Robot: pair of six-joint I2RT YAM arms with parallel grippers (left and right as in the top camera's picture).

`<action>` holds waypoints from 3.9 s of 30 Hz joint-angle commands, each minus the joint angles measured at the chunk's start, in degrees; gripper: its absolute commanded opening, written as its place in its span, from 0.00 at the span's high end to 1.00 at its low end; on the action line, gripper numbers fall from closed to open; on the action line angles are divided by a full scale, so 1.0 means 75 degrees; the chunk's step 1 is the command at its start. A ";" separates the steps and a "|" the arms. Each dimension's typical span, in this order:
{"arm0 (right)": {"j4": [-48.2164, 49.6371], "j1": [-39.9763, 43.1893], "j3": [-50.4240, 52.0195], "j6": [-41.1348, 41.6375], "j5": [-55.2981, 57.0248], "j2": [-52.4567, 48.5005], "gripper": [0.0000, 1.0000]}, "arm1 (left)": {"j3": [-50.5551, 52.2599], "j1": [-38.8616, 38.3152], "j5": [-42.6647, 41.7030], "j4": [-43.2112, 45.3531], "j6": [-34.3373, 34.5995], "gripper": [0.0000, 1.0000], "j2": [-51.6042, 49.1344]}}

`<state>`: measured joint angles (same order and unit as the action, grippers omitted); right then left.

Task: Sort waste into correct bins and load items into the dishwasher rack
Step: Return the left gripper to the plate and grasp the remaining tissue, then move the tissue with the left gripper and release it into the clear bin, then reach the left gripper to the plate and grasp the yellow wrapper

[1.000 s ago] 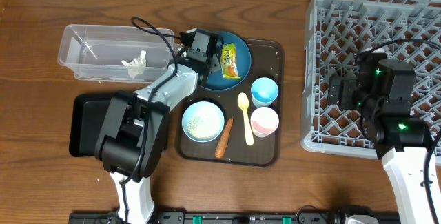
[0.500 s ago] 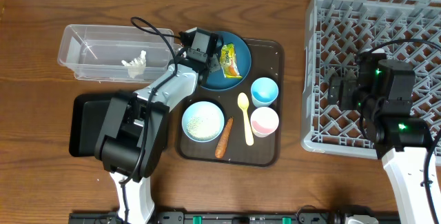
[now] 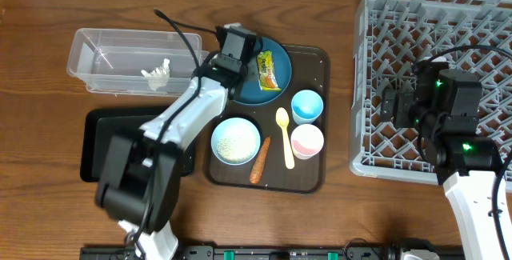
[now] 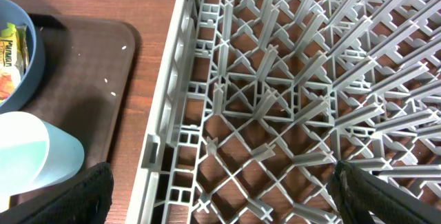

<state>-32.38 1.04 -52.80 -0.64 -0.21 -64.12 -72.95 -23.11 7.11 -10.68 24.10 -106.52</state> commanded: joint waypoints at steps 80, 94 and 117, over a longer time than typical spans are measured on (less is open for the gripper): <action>-0.0090 0.0052 -0.0157 0.0050 0.0052 0.0017 0.01 | -0.0017 0.2672 0.0096 -0.1684 -0.1035 0.55 0.1536; -0.0085 0.0052 -0.0157 0.0050 0.0052 0.0017 0.01 | -0.0017 0.1364 -0.2439 -0.1513 -0.1754 0.54 0.1274; -0.0111 0.0052 -0.0157 0.0047 0.0052 0.0017 0.01 | -0.0015 0.0533 -0.3893 -0.0356 -0.0280 0.47 -0.1244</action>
<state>-33.19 1.04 -52.80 -0.64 -0.21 -64.12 -72.95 -19.03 -20.93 -13.04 18.13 -114.17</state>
